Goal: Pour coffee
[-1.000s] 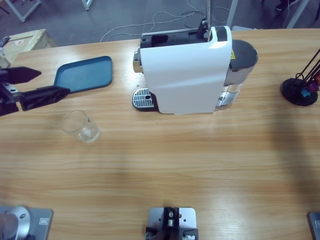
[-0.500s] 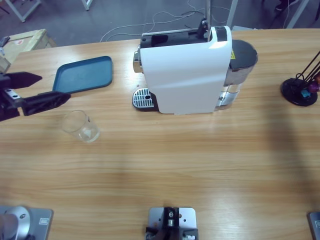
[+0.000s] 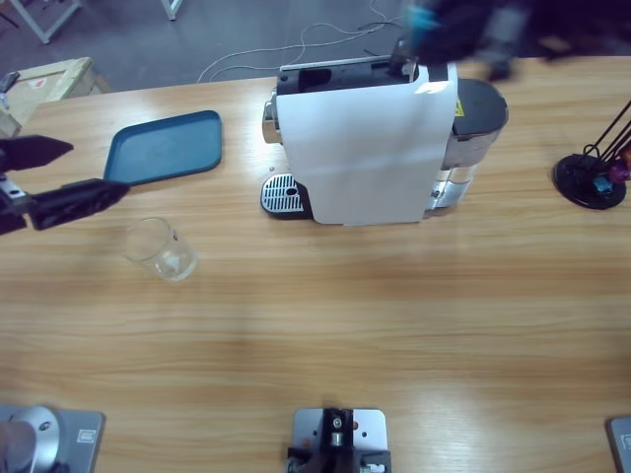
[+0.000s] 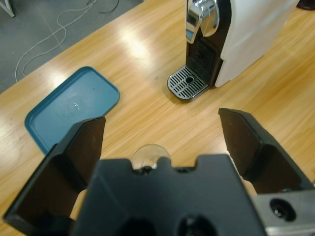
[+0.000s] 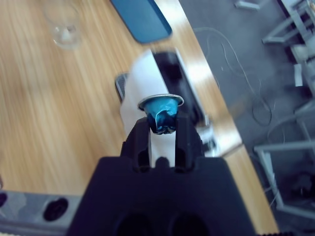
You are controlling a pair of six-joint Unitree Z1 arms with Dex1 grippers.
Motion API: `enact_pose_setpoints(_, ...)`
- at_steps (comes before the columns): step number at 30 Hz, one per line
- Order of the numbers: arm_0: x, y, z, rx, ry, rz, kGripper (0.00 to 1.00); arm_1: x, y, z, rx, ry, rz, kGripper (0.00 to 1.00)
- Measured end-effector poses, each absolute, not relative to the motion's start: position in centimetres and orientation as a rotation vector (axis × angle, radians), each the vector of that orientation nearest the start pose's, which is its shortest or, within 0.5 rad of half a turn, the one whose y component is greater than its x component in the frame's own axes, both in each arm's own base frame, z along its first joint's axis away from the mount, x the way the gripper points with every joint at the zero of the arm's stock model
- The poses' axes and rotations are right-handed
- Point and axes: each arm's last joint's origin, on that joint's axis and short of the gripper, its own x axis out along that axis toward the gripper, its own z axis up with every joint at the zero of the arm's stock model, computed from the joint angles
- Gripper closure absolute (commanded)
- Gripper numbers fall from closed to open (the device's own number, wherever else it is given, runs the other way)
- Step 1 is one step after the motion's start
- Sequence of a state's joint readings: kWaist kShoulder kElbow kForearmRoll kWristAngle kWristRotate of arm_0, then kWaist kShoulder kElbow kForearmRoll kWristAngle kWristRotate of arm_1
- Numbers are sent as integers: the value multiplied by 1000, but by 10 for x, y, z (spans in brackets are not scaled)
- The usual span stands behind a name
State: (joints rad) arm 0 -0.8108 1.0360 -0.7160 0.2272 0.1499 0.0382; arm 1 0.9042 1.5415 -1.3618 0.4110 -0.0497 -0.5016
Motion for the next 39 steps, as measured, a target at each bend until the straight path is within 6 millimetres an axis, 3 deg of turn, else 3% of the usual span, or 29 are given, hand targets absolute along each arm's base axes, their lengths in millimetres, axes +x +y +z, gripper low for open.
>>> enact_pose_setpoints(4, 105, -102, 329, 291, 477, -670, 13, 221, 282, 406, -757, 309, 971, 1000)
enact_pose_setpoints(10, 104, -102, 329, 289, 478, -683, 13, 246, 312, 387, -776, 350, 975, 1000)
enact_pose_setpoints(20, 104, -103, 330, 285, 476, -691, 11, 277, 307, 362, -784, 432, 924, 1000)
enact_pose_setpoints(38, 106, -106, 326, 287, 486, -702, 10, 286, 317, 342, -780, 471, 941, 1000)
enact_pose_setpoints(39, 106, -106, 326, 287, 486, -702, 9, 286, 316, 342, -778, 472, 942, 923)
